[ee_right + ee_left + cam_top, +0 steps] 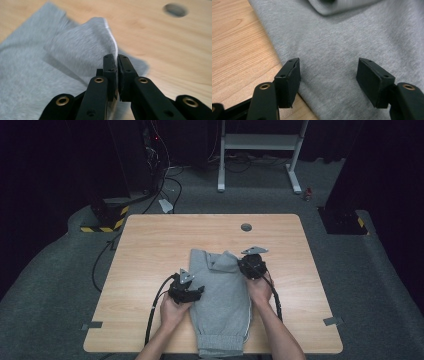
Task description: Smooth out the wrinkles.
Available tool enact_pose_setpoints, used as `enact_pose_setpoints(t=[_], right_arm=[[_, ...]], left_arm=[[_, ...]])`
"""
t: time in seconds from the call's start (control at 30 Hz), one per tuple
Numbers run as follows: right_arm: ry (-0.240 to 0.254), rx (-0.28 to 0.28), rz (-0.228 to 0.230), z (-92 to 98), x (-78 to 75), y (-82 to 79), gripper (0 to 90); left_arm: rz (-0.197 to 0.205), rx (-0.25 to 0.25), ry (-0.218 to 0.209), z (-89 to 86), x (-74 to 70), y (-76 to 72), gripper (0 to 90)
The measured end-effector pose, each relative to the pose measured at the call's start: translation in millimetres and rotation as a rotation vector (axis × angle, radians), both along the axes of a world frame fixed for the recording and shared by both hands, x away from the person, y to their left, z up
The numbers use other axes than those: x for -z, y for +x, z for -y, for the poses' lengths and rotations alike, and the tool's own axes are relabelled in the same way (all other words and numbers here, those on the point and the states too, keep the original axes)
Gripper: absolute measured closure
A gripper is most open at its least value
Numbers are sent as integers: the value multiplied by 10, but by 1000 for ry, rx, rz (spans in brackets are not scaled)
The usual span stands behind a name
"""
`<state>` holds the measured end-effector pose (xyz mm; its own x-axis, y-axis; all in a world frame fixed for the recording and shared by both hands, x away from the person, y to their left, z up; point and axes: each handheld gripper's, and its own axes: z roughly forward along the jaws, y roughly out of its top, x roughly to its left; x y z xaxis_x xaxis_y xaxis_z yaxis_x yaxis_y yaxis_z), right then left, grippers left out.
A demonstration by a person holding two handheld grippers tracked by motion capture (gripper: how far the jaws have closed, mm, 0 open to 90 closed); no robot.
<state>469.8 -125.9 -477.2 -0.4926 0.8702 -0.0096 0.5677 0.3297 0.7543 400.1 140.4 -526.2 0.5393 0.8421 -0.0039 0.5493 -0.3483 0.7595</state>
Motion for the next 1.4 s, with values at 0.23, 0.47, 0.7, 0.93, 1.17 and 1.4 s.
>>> enact_pose_setpoints(t=[0.23,0.47,0.7,0.93,1.17,1.4], right_arm=[[-13,112,-107,238,228,35,734],[20,66,-67,272,164,-224,654],[14,34,-124,273,226,-351,650],[-33,-13,-104,261,208,-418,855],[-56,42,-101,351,214,-484,718],[-10,-48,-70,220,196,-521,731]], left_arm=[[0,-1,1,0,0,0,354],[1,-3,2,3,0,-1,353],[1,-5,3,4,0,-2,350],[1,-5,3,4,0,-2,350],[1,-6,1,10,1,-4,348],[2,-12,2,11,0,-19,356]])
